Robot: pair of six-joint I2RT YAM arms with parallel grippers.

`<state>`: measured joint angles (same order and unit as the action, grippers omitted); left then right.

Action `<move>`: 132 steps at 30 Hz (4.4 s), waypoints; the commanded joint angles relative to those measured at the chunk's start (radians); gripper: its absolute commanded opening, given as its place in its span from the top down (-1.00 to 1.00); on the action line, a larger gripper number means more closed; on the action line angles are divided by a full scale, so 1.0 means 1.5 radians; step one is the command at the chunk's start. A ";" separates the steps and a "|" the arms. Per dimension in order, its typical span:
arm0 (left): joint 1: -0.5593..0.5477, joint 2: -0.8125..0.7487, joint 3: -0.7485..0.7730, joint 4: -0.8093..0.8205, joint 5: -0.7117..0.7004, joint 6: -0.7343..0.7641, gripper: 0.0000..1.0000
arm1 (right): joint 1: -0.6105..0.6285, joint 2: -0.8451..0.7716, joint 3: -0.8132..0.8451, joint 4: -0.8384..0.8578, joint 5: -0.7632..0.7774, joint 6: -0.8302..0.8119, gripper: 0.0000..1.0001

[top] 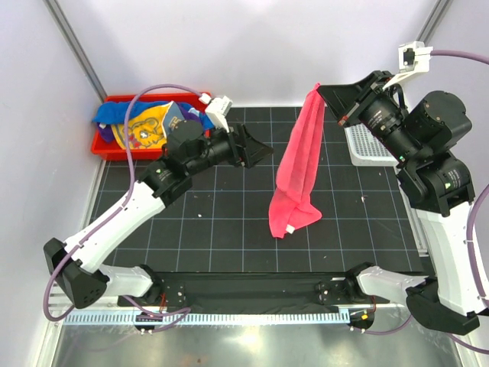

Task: Fold and stack the towels
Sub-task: Flatten out the crumpled towel

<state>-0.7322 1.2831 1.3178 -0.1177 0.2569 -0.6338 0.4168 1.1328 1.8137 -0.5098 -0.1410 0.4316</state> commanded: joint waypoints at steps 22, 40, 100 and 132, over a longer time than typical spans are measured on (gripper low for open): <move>0.057 0.104 0.015 0.277 0.223 -0.008 -0.70 | -0.001 -0.012 0.044 -0.006 -0.084 -0.029 0.98; 0.057 0.092 -0.040 0.419 0.310 -0.060 -0.86 | -0.001 -0.059 0.017 0.016 -0.160 -0.037 0.98; 0.043 -0.034 -0.117 0.327 0.277 0.027 0.07 | -0.001 0.049 0.122 0.020 -0.233 0.006 0.98; 0.043 -0.099 0.279 -0.088 0.289 0.147 0.99 | -0.001 -0.030 0.165 -0.016 -0.163 -0.051 0.98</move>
<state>-0.6674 1.1389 1.6493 -0.1528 0.6479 -0.4320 0.4168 1.1133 2.0125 -0.5831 -0.3946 0.3611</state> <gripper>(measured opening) 0.028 0.101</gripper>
